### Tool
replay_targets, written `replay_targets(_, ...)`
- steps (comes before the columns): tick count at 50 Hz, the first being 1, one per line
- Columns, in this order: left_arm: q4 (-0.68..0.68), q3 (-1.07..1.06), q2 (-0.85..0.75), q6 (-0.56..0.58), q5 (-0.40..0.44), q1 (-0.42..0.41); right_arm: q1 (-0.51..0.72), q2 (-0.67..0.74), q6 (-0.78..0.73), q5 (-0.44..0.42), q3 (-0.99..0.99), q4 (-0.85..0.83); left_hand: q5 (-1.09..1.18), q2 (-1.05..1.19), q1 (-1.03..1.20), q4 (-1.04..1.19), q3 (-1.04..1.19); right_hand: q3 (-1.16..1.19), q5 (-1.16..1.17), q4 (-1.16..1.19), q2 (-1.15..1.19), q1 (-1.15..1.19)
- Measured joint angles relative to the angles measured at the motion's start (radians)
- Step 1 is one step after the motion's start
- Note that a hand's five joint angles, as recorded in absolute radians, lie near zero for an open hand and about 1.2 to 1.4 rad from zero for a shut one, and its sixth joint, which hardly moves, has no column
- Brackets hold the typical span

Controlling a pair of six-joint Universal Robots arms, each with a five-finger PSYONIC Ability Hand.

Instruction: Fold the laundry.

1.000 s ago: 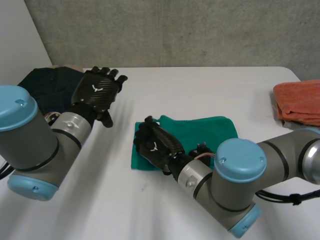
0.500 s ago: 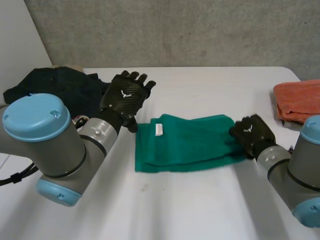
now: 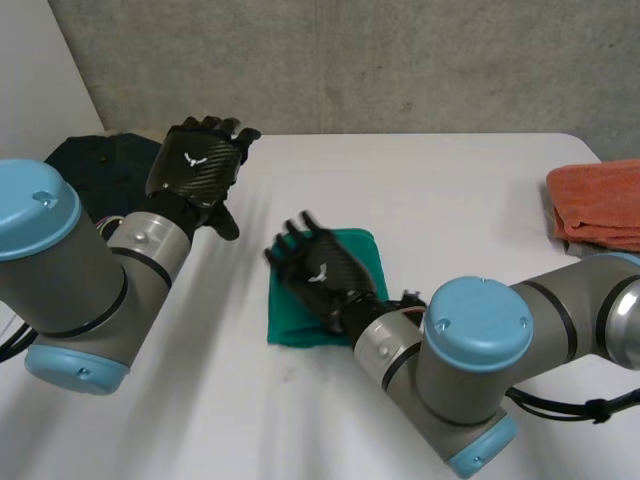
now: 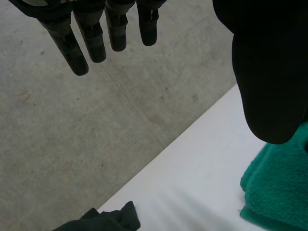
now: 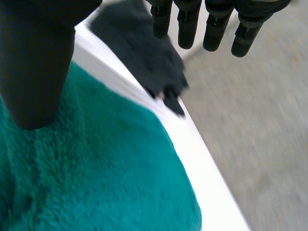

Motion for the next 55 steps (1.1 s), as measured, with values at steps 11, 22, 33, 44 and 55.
replay_targets(11, -0.134, 0.18, -0.145, -0.08, -0.033, -0.155, -0.181, -0.096, 0.565, -0.007, -0.133, 0.337, 0.0, 0.0, 0.0, 0.0, 0.0, 0.0, 0.0, -0.001, 0.0, 0.0)
replay_targets(22, -0.41, 0.393, -0.435, -0.127, -0.166, -0.194, -0.201, 0.187, 0.588, -0.024, -0.486, 0.765, 0.0, 0.0, 0.0, 0.0, 0.0, 0.0, 0.0, -0.001, 0.0, 0.0)
replay_targets(33, -0.483, 0.392, -0.38, -0.12, -0.175, -0.148, -0.188, 0.116, 0.343, 0.178, -0.454, 0.702, 0.0, 0.0, 0.0, 0.0, 0.0, 0.0, 0.0, -0.001, 0.0, 0.0)
replay_targets(44, -0.4, 0.381, -0.128, -0.129, 0.154, -0.073, -0.051, -0.079, 0.177, 0.202, -0.159, 0.446, 0.0, 0.0, 0.0, 0.0, 0.0, 0.0, 0.0, -0.001, 0.0, 0.0)
replay_targets(55, -0.393, 0.392, -0.088, -0.194, 0.614, -0.023, 0.02, -0.002, 0.194, 0.186, -0.019, 0.238, 0.0, 0.0, 0.0, 0.0, 0.0, 0.0, 0.0, -0.001, 0.0, 0.0)
